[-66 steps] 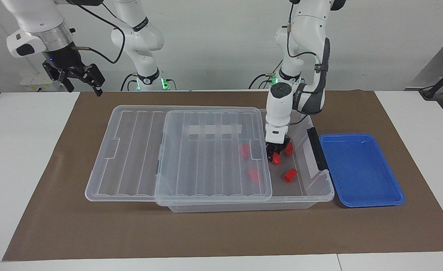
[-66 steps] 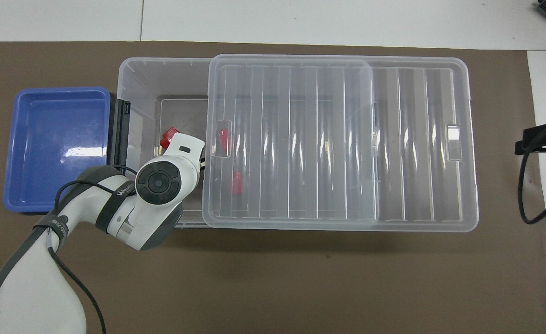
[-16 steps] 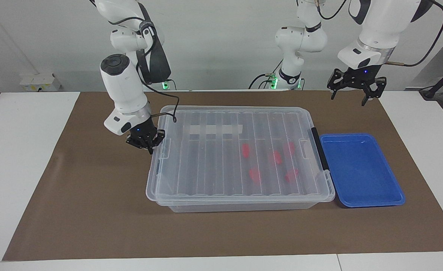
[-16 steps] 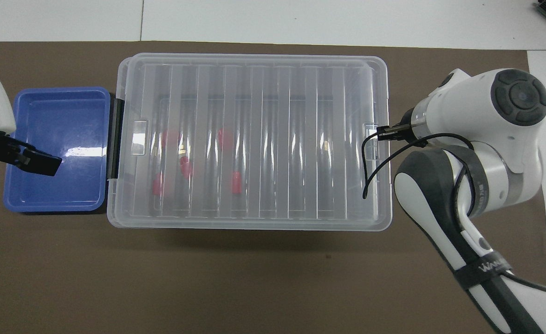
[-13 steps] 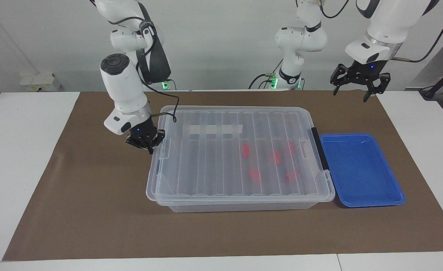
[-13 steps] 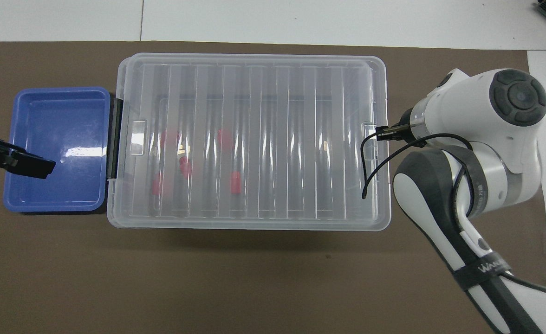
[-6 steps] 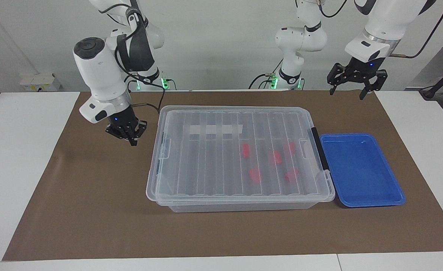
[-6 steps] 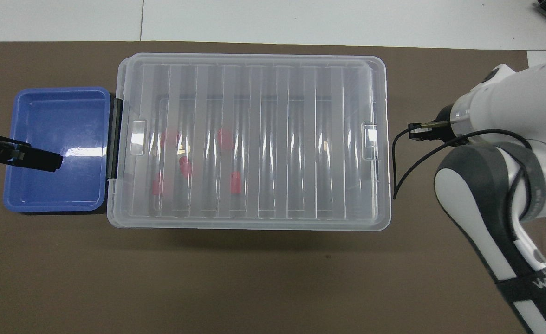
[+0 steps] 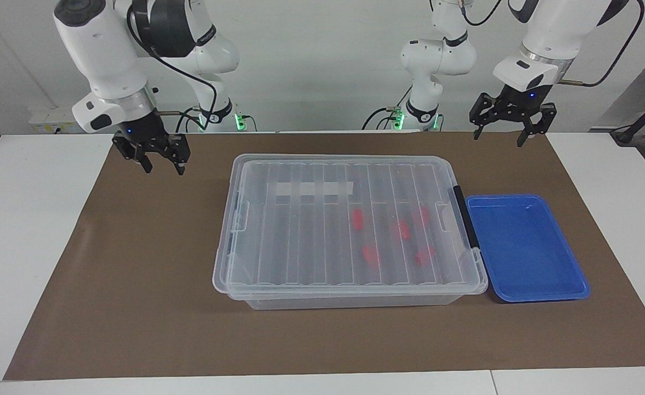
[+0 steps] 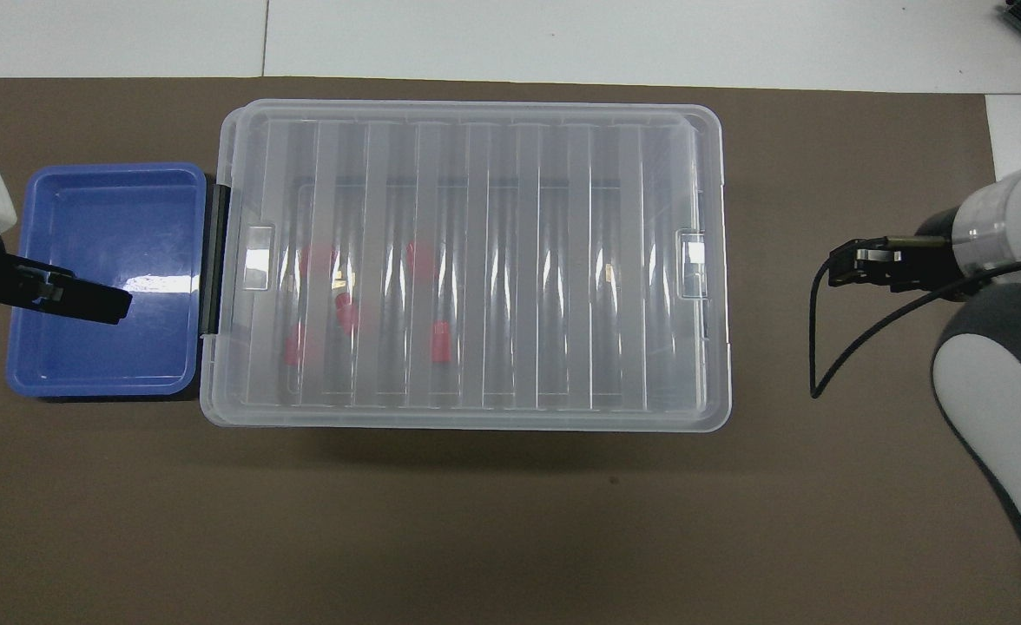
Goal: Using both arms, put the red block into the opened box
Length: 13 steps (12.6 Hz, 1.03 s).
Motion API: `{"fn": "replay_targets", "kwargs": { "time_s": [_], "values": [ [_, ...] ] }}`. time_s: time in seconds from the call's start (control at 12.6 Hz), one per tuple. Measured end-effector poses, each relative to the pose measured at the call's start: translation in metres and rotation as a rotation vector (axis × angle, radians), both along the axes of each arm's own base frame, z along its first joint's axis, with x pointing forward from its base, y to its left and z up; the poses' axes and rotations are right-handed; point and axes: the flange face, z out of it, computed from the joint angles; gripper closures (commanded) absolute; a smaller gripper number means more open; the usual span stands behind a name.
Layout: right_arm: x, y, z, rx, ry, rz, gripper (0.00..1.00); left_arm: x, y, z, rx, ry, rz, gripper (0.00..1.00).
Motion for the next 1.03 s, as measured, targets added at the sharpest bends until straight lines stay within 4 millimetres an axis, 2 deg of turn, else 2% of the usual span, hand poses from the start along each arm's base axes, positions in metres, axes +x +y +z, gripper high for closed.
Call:
{"fn": "replay_targets", "kwargs": {
  "time_s": [0.16,0.32,0.47,1.03],
  "values": [
    [-0.007,-0.004,0.04,0.001,-0.009,-0.006,0.0,0.0,0.005,-0.005,-0.001,0.001,0.01,0.0],
    [-0.012,-0.004,0.058,0.001,-0.008,-0.006,0.0,-0.001,0.007,-0.002,-0.001,-0.004,0.014,0.0],
    [-0.012,-0.005,0.058,0.001,-0.001,-0.007,0.0,-0.003,0.005,0.0,-0.002,-0.008,0.012,0.0],
    [-0.012,-0.009,0.043,-0.001,0.041,-0.005,0.0,-0.003,0.007,-0.001,-0.002,-0.006,0.015,0.0]
  ]
}}
